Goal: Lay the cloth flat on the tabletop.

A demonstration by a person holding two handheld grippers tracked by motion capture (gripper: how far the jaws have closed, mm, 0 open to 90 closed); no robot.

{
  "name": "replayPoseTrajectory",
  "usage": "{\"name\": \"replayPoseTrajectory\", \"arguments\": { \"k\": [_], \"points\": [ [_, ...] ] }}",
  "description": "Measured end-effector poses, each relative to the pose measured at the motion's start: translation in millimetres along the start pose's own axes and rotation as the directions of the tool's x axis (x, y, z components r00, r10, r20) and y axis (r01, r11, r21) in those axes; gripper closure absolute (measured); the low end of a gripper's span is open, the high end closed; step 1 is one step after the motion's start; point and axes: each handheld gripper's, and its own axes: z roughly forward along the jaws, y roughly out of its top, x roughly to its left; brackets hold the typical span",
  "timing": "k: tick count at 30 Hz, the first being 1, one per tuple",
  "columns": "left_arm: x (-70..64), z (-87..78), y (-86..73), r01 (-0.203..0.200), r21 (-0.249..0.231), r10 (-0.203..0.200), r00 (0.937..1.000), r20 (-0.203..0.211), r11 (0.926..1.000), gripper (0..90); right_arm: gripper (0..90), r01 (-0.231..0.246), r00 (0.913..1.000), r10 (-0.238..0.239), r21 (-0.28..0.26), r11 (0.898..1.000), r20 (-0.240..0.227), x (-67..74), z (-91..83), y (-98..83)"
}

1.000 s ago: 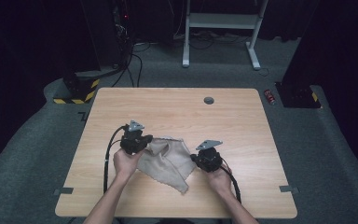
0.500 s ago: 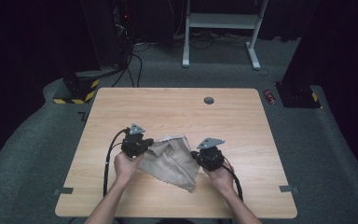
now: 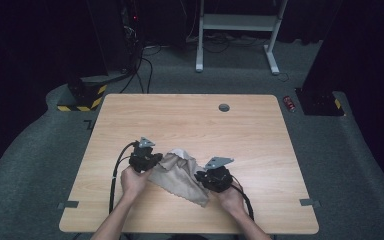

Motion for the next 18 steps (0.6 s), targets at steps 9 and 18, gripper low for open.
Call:
{"name": "replayPoseTrajectory", "arguments": {
  "k": [9, 18],
  "points": [
    [-0.7, 2.7, 0.9, -0.001, -0.001, 0.001, 1.0, 0.002, 1.0, 89.7, 73.2, -0.148, 0.9861, 0.145, 0.031, 0.988, 0.081, -30.9, 1.4, -4.8],
    [-0.2, 1.2, 2.6, -0.006, -0.005, 0.006, 1.0, 0.003, 1.0, 89.7, 73.1, -0.204, 0.9788, 0.202, 0.071, 0.976, 0.035, -35.6, 20.2, -4.3]
  ]
}}
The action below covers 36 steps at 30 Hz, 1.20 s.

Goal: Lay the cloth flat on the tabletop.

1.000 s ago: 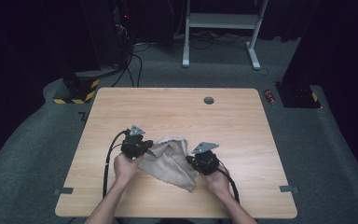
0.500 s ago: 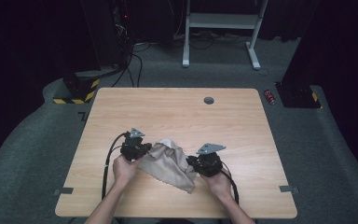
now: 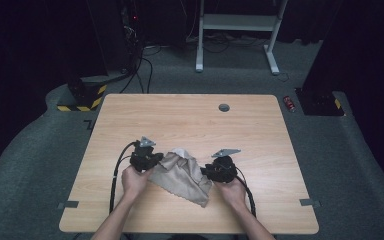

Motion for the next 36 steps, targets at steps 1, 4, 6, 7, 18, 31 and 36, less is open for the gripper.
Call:
{"name": "replayPoseTrajectory", "arguments": {
  "k": [1, 4, 6, 7, 18, 31, 36],
  "points": [
    [-0.1, -0.2, 0.3, 0.0, -0.001, 0.0, 1.0, 0.001, 1.0, 89.7, 78.0, 0.005, 1.0, -0.005, 0.0, 1.0, -0.002, 0.5, 1.0, 0.1],
    [-0.9, -1.1, 1.6, 0.002, -0.005, -0.002, 1.0, 0.003, 1.0, 89.7, 89.0, 0.041, 0.9991, -0.041, -0.003, 0.999, 0.0, 2.6, -0.3, 0.9],
    [-0.7, -2.2, 3.1, -0.001, -0.008, 0.001, 1.0, 0.008, 1.0, 89.7, 89.5, 0.047, 0.9988, -0.047, -0.011, 0.999, 0.01, 3.1, -3.7, 1.5],
    [-0.1, -2.8, 4.0, 0.006, -0.012, -0.005, 0.9998, 0.019, 0.9999, 89.7, 89.6, 0.057, 0.9983, -0.056, -0.019, 0.998, 0.018, 2.4, -5.3, 1.9],
    [9.2, -1.4, 20.7, 0.067, -0.043, -0.065, 0.9967, 0.05, 0.9968, 89.7, 89.7, 0.094, 0.9878, -0.088, -0.047, 0.994, 0.128, -12.7, -30.7, 20.6],
    [27.6, 32.9, 48.7, 0.066, 0.002, -0.066, 0.9977, -0.018, 0.9978, 89.5, 89.9, 0.079, 0.9635, -0.078, 0.008, 0.997, 0.256, -44.2, -15.8, 40.3],
    [34.0, 43.0, 48.7, 0.1, 0.008, -0.099, 0.9943, -0.039, 0.995, 86.6, 89.3, 0.03, 0.9597, -0.035, 0.019, 0.999, 0.279, -59.3, -2.9, 36.2]
  ]
}}
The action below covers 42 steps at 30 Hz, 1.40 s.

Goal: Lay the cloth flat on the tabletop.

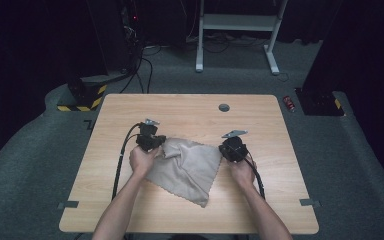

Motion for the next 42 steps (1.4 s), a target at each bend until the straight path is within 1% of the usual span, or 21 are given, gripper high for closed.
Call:
{"name": "replayPoseTrajectory", "arguments": {
  "k": [1, 2, 3, 4, 7, 8, 10, 11, 12, 13, 14, 18, 21, 22, 25, 26, 27, 30, 32, 36, 42],
  "points": [
    [0.0, 0.3, -0.4, -0.001, 0.0, 0.001, 1.0, 0.001, 1.0, 86.6, 89.3, 0.0, 1.0, 0.0, 0.0, 1.0, 0.0, 0.0, 0.0, 0.0],
    [-0.5, 0.0, -0.7, -0.004, 0.0, 0.004, 1.0, 0.002, 1.0, 78.6, 83.7, -0.002, 1.0, 0.002, 0.004, 1.0, -0.002, -1.5, 1.9, -0.5],
    [-1.4, -0.7, -1.1, -0.006, -0.001, 0.006, 1.0, 0.0, 1.0, 78.6, 83.7, -0.002, 1.0, 0.002, 0.004, 1.0, -0.002, -1.5, 1.9, -0.5],
    [-2.2, -2.5, -1.5, -0.007, -0.003, 0.007, 1.0, 0.0, 1.0, 71.4, 79.4, -0.009, 1.0, 0.009, -0.006, 1.0, -0.002, -1.3, -0.8, -0.4],
    [-3.8, -12.9, -3.5, -0.032, -0.017, 0.032, 0.9995, 0.006, 0.9994, 68.6, 78.3, -0.011, 0.9999, 0.011, -0.033, 0.999, -0.005, -1.1, -7.9, -0.3],
    [-4.4, -17.4, -4.7, -0.042, -0.019, 0.043, 0.999, 0.009, 0.9989, 64.7, 77.7, -0.004, 0.9999, 0.004, -0.057, 0.998, -0.012, 0.8, -17.4, -2.2],
    [-5.3, -30.2, -11.3, -0.063, -0.017, 0.063, 0.9977, 0.022, 0.9979, 61.6, 77.3, 0.015, 0.9996, -0.016, -0.061, 0.998, -0.021, 4.9, -25.1, -6.5],
    [-5.3, -30.2, -11.3, -0.063, -0.017, 0.063, 0.9977, 0.022, 0.9979, 60.4, 77.3, 0.015, 0.9996, -0.016, -0.061, 0.998, -0.021, 4.9, -25.1, -6.5],
    [-5.4, -33.5, -14.1, -0.069, -0.018, 0.069, 0.9973, 0.026, 0.9975, 59.6, 76.7, 0.042, 0.9983, -0.044, -0.055, 0.998, -0.037, 12.4, -29.2, -12.3],
    [-5.8, -35.6, -17.0, -0.068, -0.019, 0.069, 0.997, 0.034, 0.9975, 59.6, 76.7, 0.042, 0.9983, -0.044, -0.055, 0.998, -0.037, 12.4, -29.2, -12.3],
    [-7.4, -37.6, -22.6, -0.075, -0.014, 0.075, 0.9957, 0.055, 0.9971, 58.2, 75.0, 0.062, 0.9961, -0.064, -0.043, 0.997, -0.06, 20.4, -29.7, -17.6],
    [-15.2, -38.3, -30.3, -0.088, -0.012, 0.089, 0.9925, 0.084, 0.996, 57.1, 71.1, 0.087, 0.9918, -0.088, -0.015, 0.996, -0.093, 33.2, -26.0, -24.0],
    [-25.8, -40.1, -34.7, -0.129, -0.019, 0.131, 0.9871, 0.093, 0.9914, 57.2, 67.9, 0.111, 0.9874, -0.109, 0.009, 0.994, -0.115, 44.9, -22.7, -29.5],
    [-27.6, -39.8, -35.0, -0.136, -0.02, 0.137, 0.9865, 0.089, 0.9905, 57.3, 67.2, 0.132, 0.9851, -0.129, 0.017, 0.991, -0.113, 48.6, -20.5, -30.8],
    [-30.0, -35.8, -35.6, -0.145, -0.007, 0.145, 0.9863, 0.079, 0.9895, 60.3, 68.6, 0.143, 0.9844, -0.139, 0.03, 0.989, -0.107, 53.6, -17.2, -32.7],
    [-29.6, -33.4, -35.9, -0.137, -0.001, 0.137, 0.9869, 0.085, 0.9905, 68.3, 75.3, 0.142, 0.9849, -0.138, 0.03, 0.989, -0.105, 53.8, -16.8, -32.2],
    [-29.1, -31.0, -36.3, -0.131, 0.007, 0.13, 0.9877, 0.088, 0.9914, 68.3, 75.3, 0.142, 0.9849, -0.138, 0.03, 0.989, -0.105, 53.8, -16.8, -32.2],
    [-26.2, -26.4, -36.5, -0.134, 0.012, 0.132, 0.9883, 0.075, 0.991, 82.0, 85.5, 0.167, 0.9816, -0.163, 0.028, 0.986, -0.1, 53.6, -17.0, -32.4],
    [-24.4, -25.6, -36.1, -0.125, 0.007, 0.124, 0.9891, 0.08, 0.9922, 88.6, 88.4, 0.182, 0.9796, -0.179, 0.031, 0.983, -0.092, 53.4, -17.0, -32.0],
    [-24.7, -27.5, -34.3, -0.129, 0.016, 0.127, 0.9887, 0.08, 0.9915, 89.6, 88.7, 0.195, 0.9784, -0.191, 0.039, 0.98, -0.079, 49.4, -17.8, -29.2],
    [-24.0, -28.5, -36.3, -0.147, 0.054, 0.142, 0.987, 0.075, 0.9877, 89.7, 88.7, 0.198, 0.9795, -0.196, 0.051, 0.979, -0.048, 30.9, -22.0, -20.4]
  ]
}}
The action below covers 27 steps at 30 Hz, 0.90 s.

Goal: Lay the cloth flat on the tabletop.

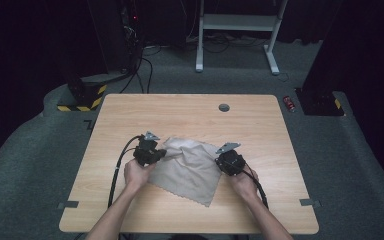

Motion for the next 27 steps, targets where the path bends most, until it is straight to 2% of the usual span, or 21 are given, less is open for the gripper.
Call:
{"name": "replayPoseTrajectory", "arguments": {
  "k": [4, 5, 9, 10, 11, 13, 14, 15, 16, 19, 23, 26, 27],
  "points": [
    [-1.4, 4.5, -3.0, 0.007, 0.034, -0.008, 0.9999, 0.014, 0.9994, 89.6, 87.8, 0.004, 0.9999, -0.004, 0.022, 1.0, 0.011, -7.0, 1.9, 1.3],
    [-1.4, 5.6, -3.5, 0.007, 0.04, -0.008, 0.9999, 0.014, 0.9992, 89.3, 85.3, 0.001, 1.0, -0.001, 0.028, 1.0, 0.007, -8.9, 2.3, 1.9],
    [3.1, 4.6, -2.3, 0.041, 0.005, -0.041, 0.9992, -0.002, 0.9992, 81.4, 75.2, -0.029, 0.9996, 0.029, 0.009, 1.0, 0.0, -9.1, -2.1, 1.6],
    [4.8, 4.3, -1.4, 0.051, -0.005, -0.051, 0.9987, -0.009, 0.9987, 75.2, 73.5, -0.027, 0.9996, 0.026, -0.025, 0.999, -0.013, -3.4, -8.1, 0.8],
    [6.2, 4.1, -0.4, 0.06, -0.012, -0.06, 0.998, -0.018, 0.9981, 75.2, 73.5, -0.027, 0.9996, 0.026, -0.025, 0.999, -0.013, -3.4, -8.1, 0.8],
    [9.2, 3.8, 1.8, 0.071, -0.024, -0.071, 0.997, -0.03, 0.9972, 69.8, 72.7, -0.013, 0.9994, 0.011, -0.055, 0.998, -0.033, 4.3, -13.7, 0.0],
    [10.3, 4.0, 2.9, 0.078, -0.026, -0.079, 0.9963, -0.033, 0.9966, 67.3, 72.5, -0.014, 0.9987, 0.011, -0.067, 0.998, -0.049, 8.7, -15.4, -0.9],
    [10.8, 4.5, 3.9, 0.085, -0.027, -0.086, 0.9956, -0.038, 0.996, 62.7, 71.8, -0.01, 0.9961, 0.003, -0.079, 0.997, -0.088, 17.8, -16.6, -3.3],
    [11.3, 4.8, 4.6, 0.087, -0.034, -0.089, 0.9951, -0.045, 0.9956, 62.7, 71.8, -0.01, 0.9961, 0.003, -0.079, 0.997, -0.088, 17.8, -16.6, -3.3],
    [14.0, 7.4, 5.9, 0.082, -0.074, -0.086, 0.9951, -0.049, 0.9938, 60.4, 71.0, 0.013, 0.9912, -0.024, -0.087, 0.996, -0.131, 33.5, -14.0, -8.6],
    [16.9, 14.0, 5.9, 0.092, -0.111, -0.096, 0.9948, -0.034, 0.9896, 60.8, 71.2, 0.027, 0.9884, -0.041, -0.095, 0.995, -0.146, 39.3, -12.5, -10.3],
    [19.2, 27.4, 5.7, 0.093, -0.118, -0.099, 0.9944, -0.038, 0.9886, 61.2, 72.2, 0.036, 0.9847, -0.052, -0.098, 0.995, -0.167, 46.0, -11.5, -13.9],
    [19.2, 27.4, 5.7, 0.093, -0.118, -0.099, 0.9944, -0.038, 0.9886, 61.2, 72.3, 0.039, 0.9837, -0.055, -0.095, 0.995, -0.172, 47.6, -11.5, -15.1]
  ]
}}
